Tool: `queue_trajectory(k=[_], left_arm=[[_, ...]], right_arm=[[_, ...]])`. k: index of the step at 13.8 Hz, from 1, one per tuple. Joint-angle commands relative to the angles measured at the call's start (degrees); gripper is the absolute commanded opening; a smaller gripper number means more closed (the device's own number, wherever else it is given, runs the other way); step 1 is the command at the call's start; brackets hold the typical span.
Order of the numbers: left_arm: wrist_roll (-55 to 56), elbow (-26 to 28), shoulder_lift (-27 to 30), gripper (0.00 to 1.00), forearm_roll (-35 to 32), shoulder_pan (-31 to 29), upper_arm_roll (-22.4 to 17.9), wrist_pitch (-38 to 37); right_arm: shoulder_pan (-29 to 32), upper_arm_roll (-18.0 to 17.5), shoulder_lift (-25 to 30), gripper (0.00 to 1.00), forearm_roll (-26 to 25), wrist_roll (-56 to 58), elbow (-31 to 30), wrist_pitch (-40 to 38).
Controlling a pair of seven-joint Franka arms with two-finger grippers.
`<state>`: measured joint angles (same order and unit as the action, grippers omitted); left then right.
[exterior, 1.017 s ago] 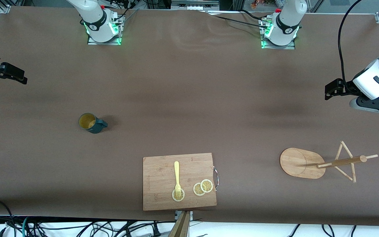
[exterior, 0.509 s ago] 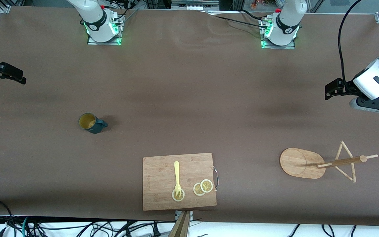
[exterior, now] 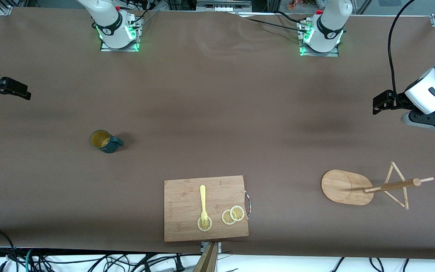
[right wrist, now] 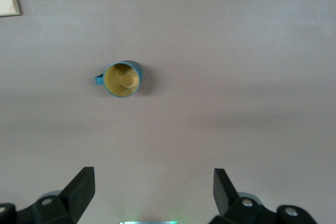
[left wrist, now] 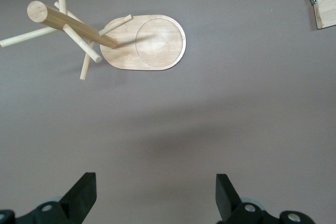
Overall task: Pass cup and hang on rack
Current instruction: 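Move the right gripper down to the teal mug's rim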
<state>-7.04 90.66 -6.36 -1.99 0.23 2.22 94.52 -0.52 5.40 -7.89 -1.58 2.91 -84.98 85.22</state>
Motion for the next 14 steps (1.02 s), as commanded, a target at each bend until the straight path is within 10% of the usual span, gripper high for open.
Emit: queue_trajectory(k=[1, 14], left_arm=[[0.0, -0.7, 0.4, 1.0, 0.1, -0.1, 0.0, -1.0], [0.0, -0.7, 0.4, 1.0, 0.1, -0.1, -0.1, -1.0]], right_arm=[[1.4, -0.3, -2.1, 1.0, -0.2, 0.8, 1.1, -0.2], [-0.5, -1.0, -6.9, 1.0, -0.5, -0.6, -17.6, 16.8]])
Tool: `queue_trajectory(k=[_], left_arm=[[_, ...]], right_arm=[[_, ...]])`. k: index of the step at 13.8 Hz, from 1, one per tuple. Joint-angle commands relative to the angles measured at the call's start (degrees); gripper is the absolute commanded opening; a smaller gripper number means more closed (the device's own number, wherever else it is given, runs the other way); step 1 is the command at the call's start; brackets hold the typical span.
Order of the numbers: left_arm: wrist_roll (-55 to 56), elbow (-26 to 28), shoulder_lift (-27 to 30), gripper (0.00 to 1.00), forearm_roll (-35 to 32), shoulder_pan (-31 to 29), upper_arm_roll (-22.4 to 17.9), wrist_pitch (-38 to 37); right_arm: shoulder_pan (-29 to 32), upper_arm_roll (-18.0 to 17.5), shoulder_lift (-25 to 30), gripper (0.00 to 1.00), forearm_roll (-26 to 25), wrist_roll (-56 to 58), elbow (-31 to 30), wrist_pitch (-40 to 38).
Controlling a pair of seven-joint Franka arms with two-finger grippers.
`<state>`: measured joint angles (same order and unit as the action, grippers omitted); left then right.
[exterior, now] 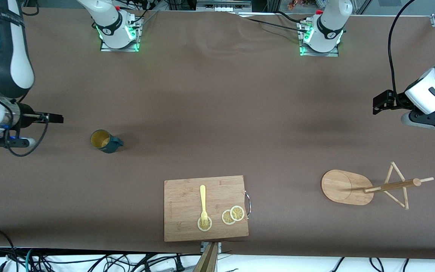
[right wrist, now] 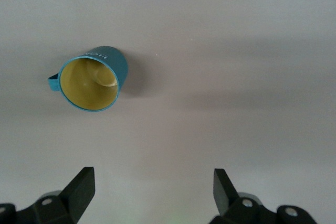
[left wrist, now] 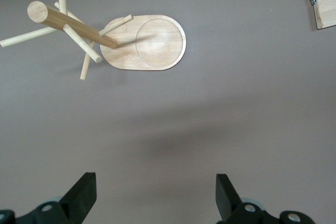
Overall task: Pass cup and hang on rack
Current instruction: 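Move the right gripper down to the teal mug's rim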
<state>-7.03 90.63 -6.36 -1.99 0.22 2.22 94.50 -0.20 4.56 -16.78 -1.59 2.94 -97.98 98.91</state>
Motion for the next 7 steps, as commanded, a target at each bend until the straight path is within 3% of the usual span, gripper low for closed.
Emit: queue_trajectory(k=[1, 7], left_arm=[[0.0, -0.6, 0.4, 1.0, 0.1, 0.0, -0.1, -1.0], [0.0, -0.6, 0.4, 1.0, 0.1, 0.0, -0.1, -1.0]], right_arm=[[-1.1, -0.2, 2.0, 1.0, -0.4, -1.5, -6.4, 5.1], [-2.3, -0.3, 2.2, 1.0, -0.4, -2.1, -16.5, 18.7]])
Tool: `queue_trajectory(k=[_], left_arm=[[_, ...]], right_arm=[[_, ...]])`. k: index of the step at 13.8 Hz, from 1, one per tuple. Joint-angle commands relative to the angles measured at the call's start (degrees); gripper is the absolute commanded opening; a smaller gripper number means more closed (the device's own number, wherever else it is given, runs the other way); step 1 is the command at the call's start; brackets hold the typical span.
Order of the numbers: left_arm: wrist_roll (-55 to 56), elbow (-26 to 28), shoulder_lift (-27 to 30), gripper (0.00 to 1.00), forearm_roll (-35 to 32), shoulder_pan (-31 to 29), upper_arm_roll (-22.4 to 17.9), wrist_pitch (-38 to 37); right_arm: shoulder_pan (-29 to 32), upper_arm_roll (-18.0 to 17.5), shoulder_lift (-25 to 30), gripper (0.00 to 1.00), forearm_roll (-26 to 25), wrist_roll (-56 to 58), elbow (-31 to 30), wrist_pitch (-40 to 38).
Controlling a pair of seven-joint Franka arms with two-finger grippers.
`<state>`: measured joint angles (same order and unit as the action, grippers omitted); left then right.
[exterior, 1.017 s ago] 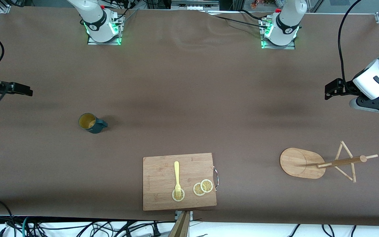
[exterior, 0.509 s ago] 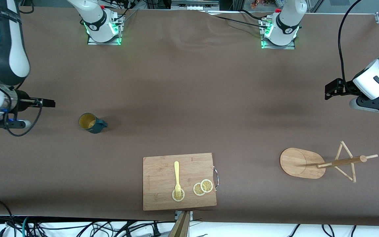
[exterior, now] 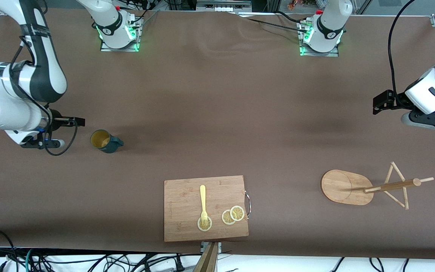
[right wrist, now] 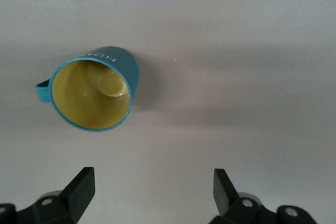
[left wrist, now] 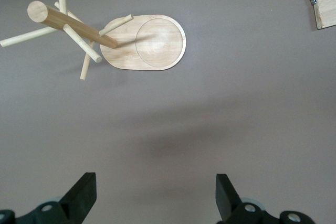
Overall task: Pass cup and hang on rack
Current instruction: 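Move the right gripper down to the teal mug's rim, then grasp the teal mug's rim with the right gripper and lift it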
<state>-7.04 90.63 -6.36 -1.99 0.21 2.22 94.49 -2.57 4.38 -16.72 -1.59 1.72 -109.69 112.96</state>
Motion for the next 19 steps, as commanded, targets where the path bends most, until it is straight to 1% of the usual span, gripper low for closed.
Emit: queue_trajectory(k=[1, 4, 6, 12, 17, 18, 19], left_arm=[[0.0, -0.6, 0.4, 1.0, 0.1, 0.0, -0.1, -1.0], [0.0, -0.6, 0.4, 1.0, 0.1, 0.0, 0.0, -1.0], [0.0, -0.6, 0.4, 1.0, 0.1, 0.0, 0.0, -1.1], [0.0, -0.6, 0.4, 1.0, 0.1, 0.0, 0.1, -1.0], [0.0, -0.6, 0.4, 1.0, 0.1, 0.0, 0.0, -1.0], [0.0, -0.6, 0.4, 1.0, 0.1, 0.0, 0.1, -1.1], [0.0, -0.6, 0.4, 1.0, 0.1, 0.0, 0.0, -1.0]], right_arm=[[-0.1, -0.1, 1.8, 1.0, -0.2, -1.0, -5.4, 6.3], [0.0, -0.2, -0.2, 1.0, 0.9, -1.2, -5.5, 10.0], [0.0, -0.1, -1.5, 1.0, 3.0, -1.2, -5.7, 12.2], [-0.1, -0.5, -4.8, 1.0, 4.1, -1.2, -6.6, 18.9], [-0.2, -1.9, -5.9, 0.99, 4.3, -2.4, -7.4, 21.5], [-0.2, -1.9, -6.1, 0.94, 4.3, -2.4, -7.3, 21.7], [-0.2, -2.0, -6.1, 0.76, 4.3, -2.4, -7.4, 22.0]])
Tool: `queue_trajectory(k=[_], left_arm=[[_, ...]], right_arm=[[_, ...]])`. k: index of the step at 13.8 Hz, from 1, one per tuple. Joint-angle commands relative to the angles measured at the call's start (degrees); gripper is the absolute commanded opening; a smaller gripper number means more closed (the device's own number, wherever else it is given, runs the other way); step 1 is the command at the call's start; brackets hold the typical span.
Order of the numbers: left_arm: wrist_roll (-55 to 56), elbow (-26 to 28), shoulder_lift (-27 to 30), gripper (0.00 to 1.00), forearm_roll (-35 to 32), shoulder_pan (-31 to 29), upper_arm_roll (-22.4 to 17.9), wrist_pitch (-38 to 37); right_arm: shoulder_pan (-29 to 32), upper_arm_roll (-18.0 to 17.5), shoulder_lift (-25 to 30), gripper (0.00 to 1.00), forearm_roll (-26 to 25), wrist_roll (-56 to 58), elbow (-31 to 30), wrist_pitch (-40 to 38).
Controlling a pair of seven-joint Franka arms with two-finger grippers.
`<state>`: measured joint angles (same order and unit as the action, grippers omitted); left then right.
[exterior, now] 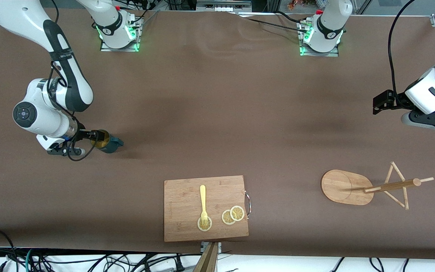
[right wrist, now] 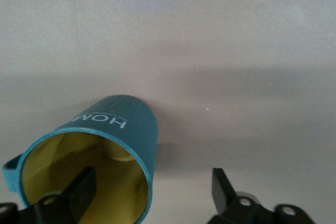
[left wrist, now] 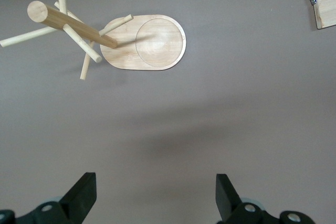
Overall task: Pass cup and hang on rack
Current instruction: 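Grasp the teal mug's rim with the right gripper and lift it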
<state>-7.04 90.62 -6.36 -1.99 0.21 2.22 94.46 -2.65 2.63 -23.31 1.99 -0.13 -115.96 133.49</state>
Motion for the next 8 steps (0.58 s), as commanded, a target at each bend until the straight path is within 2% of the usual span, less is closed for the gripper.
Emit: queue_trajectory(k=[1, 3, 6, 8], left_arm=[[0.0, -0.6, 0.4, 1.0, 0.1, 0.0, 0.0, -0.9], [0.0, -0.7, 0.4, 1.0, 0.1, 0.0, 0.0, -0.9], [-0.1, -0.6, 0.4, 1.0, 0.1, 0.0, 0.1, -0.9], [-0.1, -0.6, 0.4, 1.0, 0.1, 0.0, 0.0, -0.9]], right_arm=[[-0.1, -0.3, 0.5, 0.58, 0.7, -0.6, -1.1, 1.3], [-0.1, -0.3, 0.5, 0.33, 0.7, -0.6, -1.0, 1.0], [-0.1, -0.3, 0.5, 0.15, 0.7, -0.6, -0.8, 0.7], [-0.1, -0.3, 0.5, 0.0, 0.7, -0.6, -0.7, 0.7]])
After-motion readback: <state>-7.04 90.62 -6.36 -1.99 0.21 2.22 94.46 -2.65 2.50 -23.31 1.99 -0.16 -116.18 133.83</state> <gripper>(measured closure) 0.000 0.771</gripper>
